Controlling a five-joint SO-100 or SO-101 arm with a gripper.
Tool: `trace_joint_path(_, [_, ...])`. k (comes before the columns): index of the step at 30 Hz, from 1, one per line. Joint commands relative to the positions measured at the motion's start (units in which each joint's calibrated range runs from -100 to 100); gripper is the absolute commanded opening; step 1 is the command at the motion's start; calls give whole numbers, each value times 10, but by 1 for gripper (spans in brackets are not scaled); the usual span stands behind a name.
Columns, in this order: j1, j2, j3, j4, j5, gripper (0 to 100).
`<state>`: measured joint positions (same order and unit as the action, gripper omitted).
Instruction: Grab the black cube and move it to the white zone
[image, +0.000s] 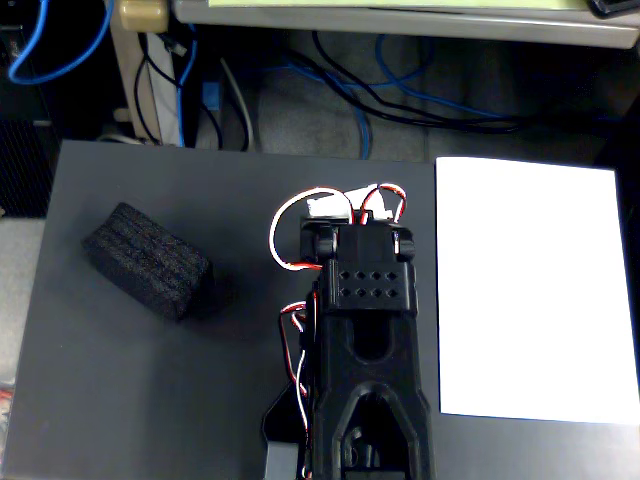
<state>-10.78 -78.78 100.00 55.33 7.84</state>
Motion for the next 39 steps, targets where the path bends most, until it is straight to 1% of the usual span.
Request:
trace_joint_path(1, [3, -4, 0, 3, 1, 1])
trace_joint_path(26, [1, -4, -4, 3, 1, 2])
trace_joint_path(36, [3, -4, -161, 11, -4, 2])
trace_joint_path(39, [-1, 0, -234, 44, -20, 2])
